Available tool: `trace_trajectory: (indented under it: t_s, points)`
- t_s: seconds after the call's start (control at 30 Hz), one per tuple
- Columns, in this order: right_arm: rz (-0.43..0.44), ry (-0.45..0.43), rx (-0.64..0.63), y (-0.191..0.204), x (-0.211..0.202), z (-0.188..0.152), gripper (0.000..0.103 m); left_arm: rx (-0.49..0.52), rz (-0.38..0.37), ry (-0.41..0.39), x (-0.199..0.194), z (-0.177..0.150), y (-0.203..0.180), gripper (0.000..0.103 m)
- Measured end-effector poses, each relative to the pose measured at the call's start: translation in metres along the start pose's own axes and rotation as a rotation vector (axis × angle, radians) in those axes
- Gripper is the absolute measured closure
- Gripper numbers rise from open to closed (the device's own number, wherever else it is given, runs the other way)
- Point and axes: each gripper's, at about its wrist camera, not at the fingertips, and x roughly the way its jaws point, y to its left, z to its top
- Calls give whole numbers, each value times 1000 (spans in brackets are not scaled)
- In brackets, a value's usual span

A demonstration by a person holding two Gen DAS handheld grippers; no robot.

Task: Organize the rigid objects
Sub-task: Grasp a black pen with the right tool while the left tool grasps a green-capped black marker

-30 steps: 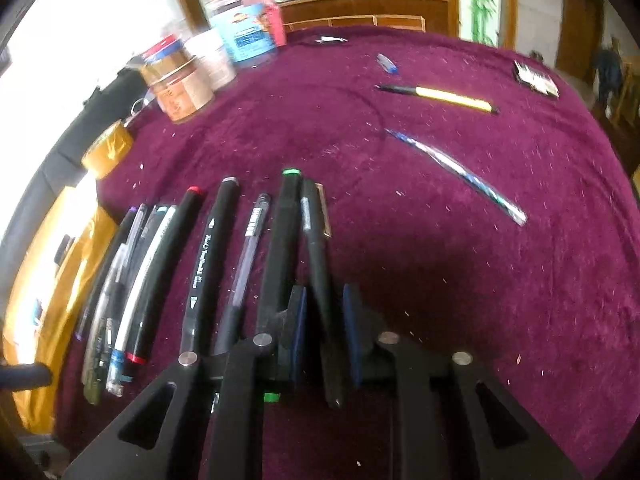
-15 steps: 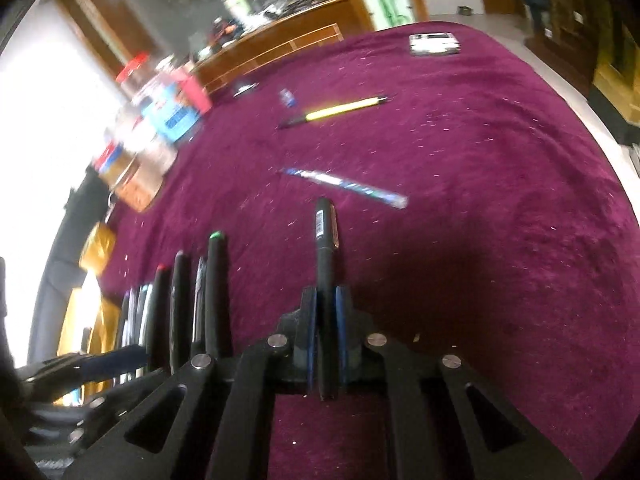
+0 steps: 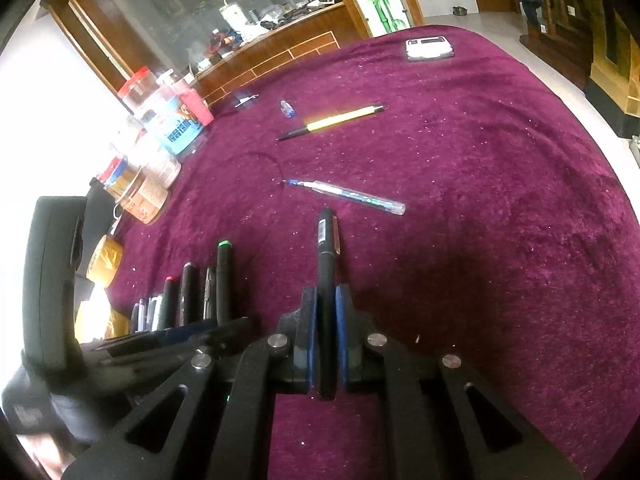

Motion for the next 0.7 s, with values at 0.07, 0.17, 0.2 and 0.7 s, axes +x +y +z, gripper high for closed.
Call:
trace_trajectory:
  t_s: [0.07, 0.17, 0.2, 0.7]
  points:
    - [1, -3, 0, 0, 0, 0, 95, 90, 59, -19, 1, -5, -11, 74]
    - [0, -9, 2, -2, -1, 0, 95, 85, 53, -31, 1, -6, -8, 74]
    - [-1, -10, 2, -2, -1, -1, 95, 66, 35, -38, 1, -6, -4, 74]
    - [-13, -31, -17, 4, -2, -2, 95, -21, -91, -43, -7, -13, 21, 91]
